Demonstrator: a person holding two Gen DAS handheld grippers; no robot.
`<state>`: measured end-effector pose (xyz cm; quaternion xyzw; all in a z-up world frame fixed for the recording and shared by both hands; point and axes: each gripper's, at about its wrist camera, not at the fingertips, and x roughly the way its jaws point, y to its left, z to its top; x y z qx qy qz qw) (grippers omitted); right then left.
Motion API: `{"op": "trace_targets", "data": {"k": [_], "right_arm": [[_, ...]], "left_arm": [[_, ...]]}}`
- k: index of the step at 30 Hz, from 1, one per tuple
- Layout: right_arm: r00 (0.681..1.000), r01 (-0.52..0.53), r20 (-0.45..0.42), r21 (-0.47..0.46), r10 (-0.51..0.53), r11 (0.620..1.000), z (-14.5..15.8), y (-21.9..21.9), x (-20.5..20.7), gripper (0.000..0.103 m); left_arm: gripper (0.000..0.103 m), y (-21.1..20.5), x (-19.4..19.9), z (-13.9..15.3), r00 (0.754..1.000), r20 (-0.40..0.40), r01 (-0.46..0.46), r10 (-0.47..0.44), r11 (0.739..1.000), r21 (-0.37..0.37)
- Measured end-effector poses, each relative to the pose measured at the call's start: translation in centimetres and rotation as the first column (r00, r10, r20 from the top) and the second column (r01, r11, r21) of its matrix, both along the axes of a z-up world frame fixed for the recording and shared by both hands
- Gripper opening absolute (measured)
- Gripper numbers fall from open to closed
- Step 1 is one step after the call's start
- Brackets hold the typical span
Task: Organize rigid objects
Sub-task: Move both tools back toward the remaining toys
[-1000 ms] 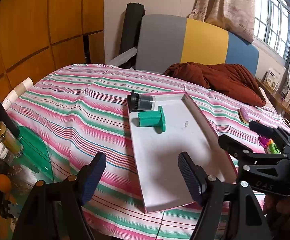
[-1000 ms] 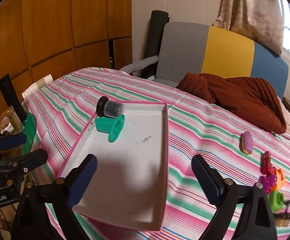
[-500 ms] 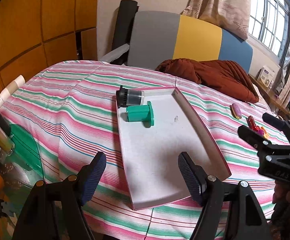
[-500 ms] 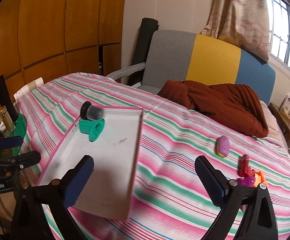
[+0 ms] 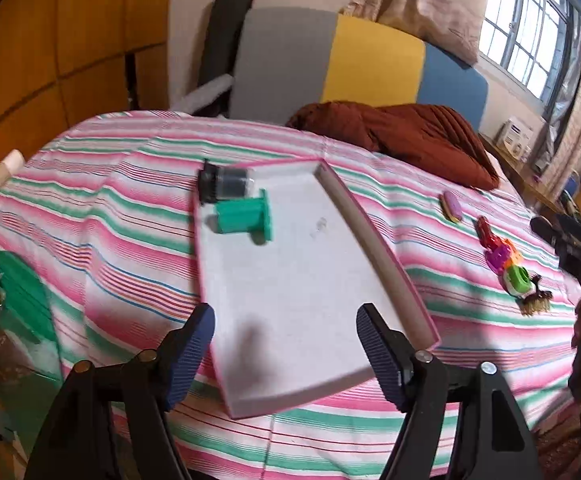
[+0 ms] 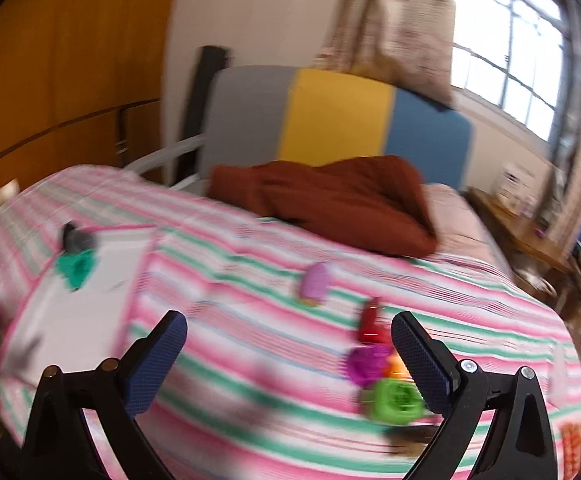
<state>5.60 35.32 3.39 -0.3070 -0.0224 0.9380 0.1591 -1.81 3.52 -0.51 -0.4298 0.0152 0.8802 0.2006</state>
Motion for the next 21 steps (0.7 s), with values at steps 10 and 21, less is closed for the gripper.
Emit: {"op": "trace_targets", "data": {"k": [10,21], "right_arm": [[0.901,0.421,-0.003,-0.232,-0.434,0.877,-2.6,15.5,5.6,0.103],[0.857,0.469,0.018,-0.443,-0.515,0.764,-3.0,19.2,8.1,0.103]], "left_arm": [[0.071,6.3,-0.5,2.0,0.984,-0.01,0.177,-0.177,0.984,0.012],[0.071,18.2,-4.4,1.2,0.94,0.135,0.307,-0.314,0.949,0.072]]}}
